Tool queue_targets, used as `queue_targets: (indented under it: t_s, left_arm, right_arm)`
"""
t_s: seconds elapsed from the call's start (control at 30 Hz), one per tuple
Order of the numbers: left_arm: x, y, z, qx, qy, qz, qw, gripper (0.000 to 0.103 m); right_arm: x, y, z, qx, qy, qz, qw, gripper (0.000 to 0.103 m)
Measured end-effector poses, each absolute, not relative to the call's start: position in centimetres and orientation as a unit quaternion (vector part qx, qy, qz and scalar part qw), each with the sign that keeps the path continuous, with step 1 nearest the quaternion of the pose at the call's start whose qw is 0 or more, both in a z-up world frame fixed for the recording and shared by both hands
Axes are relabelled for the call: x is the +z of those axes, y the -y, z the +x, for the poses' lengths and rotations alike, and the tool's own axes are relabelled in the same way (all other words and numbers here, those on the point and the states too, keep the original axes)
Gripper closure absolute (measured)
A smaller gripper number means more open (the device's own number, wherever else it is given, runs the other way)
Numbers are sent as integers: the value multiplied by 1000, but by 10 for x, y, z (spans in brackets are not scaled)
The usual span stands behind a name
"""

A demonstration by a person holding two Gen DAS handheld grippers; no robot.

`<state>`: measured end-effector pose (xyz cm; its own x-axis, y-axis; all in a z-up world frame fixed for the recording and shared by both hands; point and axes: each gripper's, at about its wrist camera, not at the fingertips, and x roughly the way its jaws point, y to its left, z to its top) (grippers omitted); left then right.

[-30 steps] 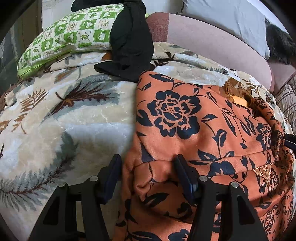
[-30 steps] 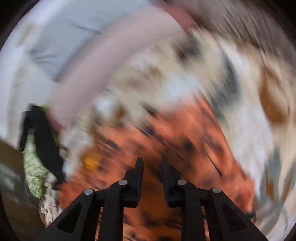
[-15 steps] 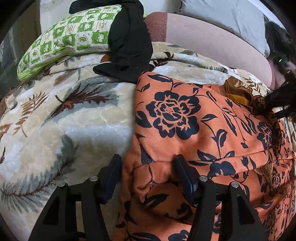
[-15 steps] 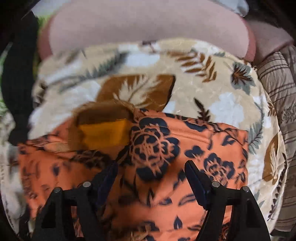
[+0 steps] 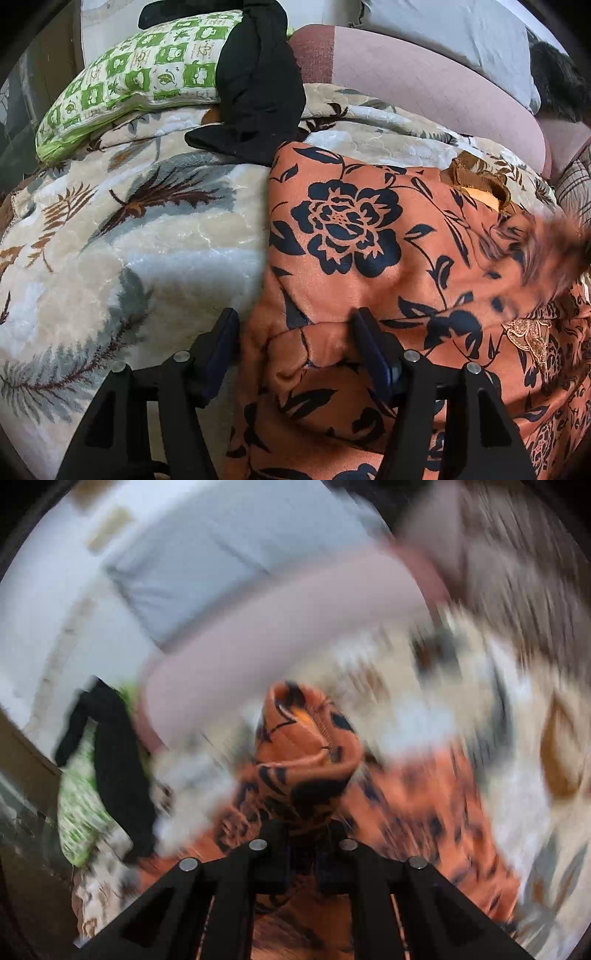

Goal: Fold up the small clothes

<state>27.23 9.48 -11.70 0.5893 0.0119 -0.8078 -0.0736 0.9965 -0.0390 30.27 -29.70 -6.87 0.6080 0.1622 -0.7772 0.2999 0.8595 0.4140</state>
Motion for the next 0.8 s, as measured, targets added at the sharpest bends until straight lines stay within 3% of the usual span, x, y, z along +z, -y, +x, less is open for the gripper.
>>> queue_targets:
  t_s: [0.07, 0.13, 0.17, 0.2, 0.23, 0.27, 0.33, 0.37, 0.4, 0.57, 0.63, 0.7, 0.8]
  left_arm:
    - [-117, -96, 273, 23, -454, -37, 890, 38]
    - [-117, -97, 274, 23, -455, -39, 889, 37]
    - [-117, -96, 275, 24, -456, -39, 889, 37]
    - [-117, -96, 276, 25, -456, -38, 889, 37]
    - [-117, -95, 276, 25, -456, -37, 889, 37]
    - [-117, -95, 276, 25, -456, -37, 889, 37]
    - [-117, -97, 276, 22, -456, -42, 889, 37]
    - [-117, -98, 276, 21, -457, -46, 888, 37]
    - [-117, -99, 276, 19, -458, -48, 888, 36]
    - [-110, -100, 273, 24, -447, -49, 893, 36]
    - [-99, -100, 269, 29, -422, -46, 905, 36]
    - [-86, -99, 265, 26, -393, -47, 918, 36]
    - [-79, -91, 267, 3, -386, -38, 922, 36]
  right_arm:
    - [-112, 320, 294, -50, -473, 317, 821, 88]
    - [-114, 331, 282, -33, -444, 357, 821, 84]
    - [-111, 331, 281, -25, -441, 356, 824, 74]
    - [-107, 329, 282, -10, -441, 354, 824, 56]
    - [-107, 331, 285, 0, -442, 356, 824, 46]
    - [-105, 330, 288, 3, -446, 353, 823, 43]
    - [-103, 328, 294, -5, -458, 337, 823, 52]
    - [-101, 328, 295, -20, -464, 321, 825, 92]
    - [-97, 327, 289, -31, -460, 312, 831, 95]
    - [-107, 320, 290, -52, -490, 232, 838, 90]
    - [-88, 309, 286, -78, -482, 182, 853, 76]
    - [-68, 307, 277, -111, -463, 152, 866, 49]
    - [-39, 306, 257, -105, -401, 154, 897, 47]
